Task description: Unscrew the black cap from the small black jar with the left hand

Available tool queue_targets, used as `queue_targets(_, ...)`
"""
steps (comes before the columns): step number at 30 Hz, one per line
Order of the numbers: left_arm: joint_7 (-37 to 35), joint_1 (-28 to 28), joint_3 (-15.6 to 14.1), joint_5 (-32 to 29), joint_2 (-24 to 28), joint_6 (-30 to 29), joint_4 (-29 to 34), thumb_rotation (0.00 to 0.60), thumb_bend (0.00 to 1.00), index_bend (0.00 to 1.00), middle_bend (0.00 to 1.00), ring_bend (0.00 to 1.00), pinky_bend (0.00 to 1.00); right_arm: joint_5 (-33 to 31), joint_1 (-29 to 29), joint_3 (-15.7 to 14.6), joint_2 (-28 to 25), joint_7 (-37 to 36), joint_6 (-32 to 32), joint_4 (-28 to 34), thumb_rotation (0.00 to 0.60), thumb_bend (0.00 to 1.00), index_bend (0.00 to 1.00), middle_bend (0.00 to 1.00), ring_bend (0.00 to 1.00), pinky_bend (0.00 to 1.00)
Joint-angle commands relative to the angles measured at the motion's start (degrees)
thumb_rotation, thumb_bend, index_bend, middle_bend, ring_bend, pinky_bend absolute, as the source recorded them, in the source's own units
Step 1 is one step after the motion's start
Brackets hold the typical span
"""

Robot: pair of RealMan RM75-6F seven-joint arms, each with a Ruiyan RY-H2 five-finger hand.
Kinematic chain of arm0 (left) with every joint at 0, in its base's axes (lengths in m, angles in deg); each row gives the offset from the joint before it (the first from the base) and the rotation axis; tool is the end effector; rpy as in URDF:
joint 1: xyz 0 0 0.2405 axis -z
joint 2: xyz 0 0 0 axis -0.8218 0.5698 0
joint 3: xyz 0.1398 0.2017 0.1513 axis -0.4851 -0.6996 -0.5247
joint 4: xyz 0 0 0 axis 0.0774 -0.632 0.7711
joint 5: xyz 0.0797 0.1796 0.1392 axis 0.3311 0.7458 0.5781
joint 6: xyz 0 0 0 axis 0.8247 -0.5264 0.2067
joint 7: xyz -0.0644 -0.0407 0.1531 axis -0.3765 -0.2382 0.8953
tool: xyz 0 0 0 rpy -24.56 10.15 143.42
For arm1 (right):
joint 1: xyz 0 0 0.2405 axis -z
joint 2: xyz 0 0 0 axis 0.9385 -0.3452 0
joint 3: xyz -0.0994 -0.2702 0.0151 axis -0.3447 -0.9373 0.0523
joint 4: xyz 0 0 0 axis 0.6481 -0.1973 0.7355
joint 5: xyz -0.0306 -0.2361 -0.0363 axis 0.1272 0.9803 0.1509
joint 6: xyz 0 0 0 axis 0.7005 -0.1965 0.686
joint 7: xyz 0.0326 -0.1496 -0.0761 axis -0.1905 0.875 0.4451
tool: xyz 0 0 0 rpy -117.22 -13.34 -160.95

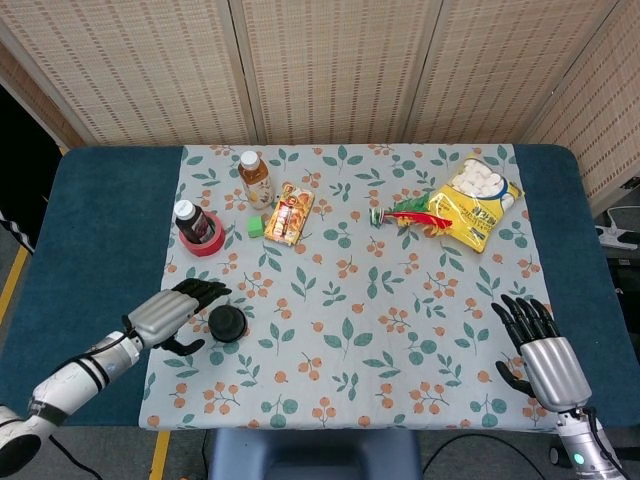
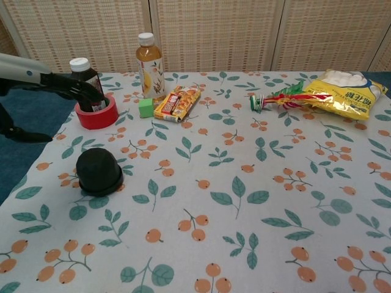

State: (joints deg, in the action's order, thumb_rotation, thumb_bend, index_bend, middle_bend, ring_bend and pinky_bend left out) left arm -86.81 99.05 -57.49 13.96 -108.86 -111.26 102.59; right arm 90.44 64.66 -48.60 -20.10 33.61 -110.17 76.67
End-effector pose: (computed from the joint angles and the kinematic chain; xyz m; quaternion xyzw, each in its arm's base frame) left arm -0.1636 0.3453 0.0786 -0.7990 -0.4501 -0.2672 0.2961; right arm -0.3219 -0.1941 0.1028 0.6683 -0.3486 0.3744 0.5400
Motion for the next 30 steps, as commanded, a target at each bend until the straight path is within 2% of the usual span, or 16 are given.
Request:
queue_targets(1,5.1,6.2,0.0,-8.5,-2.8,4.7,-2.5,0.6,0.38,0.0,0.0,0.0,0.03,0.0,0.0,-0.1,-0.1,-0.2,0.2,0.1,0.6,0.19,0.0,0.0,0.0,0.0)
queue_targets(10,8.6,16.2,-4.6,-23.1,-7.5,10.3,-8.4,0.6,0.38,0.0,0.0,0.0,0.06,1.4,0.1,-0.7,-0.8,-0.6,-0.2,0.4,0.6,0.19,0.0,0.0,0.0,0.0)
queue_targets(24,12.6,23.3,-12.4,-30.3,-15.4,7.8,-13.9,0.6,0.37,0.0,0.0,0.0,0.05,2.3,0.1,-1.2,-1.7,-2.6,-0.5,0.6,0.6,0.19,0.0,0.0,0.0,0.0)
queue_targets(30,11.7,27.1,-14.8,-34.5,-15.2,11.7,-14.7,0.6,0.36,0.0,0.0,0.0,0.06,2.1,0.1,-1.1,-1.7,-2.9,-0.4,0.5,0.6,0.19,0.0,0.0,0.0,0.0)
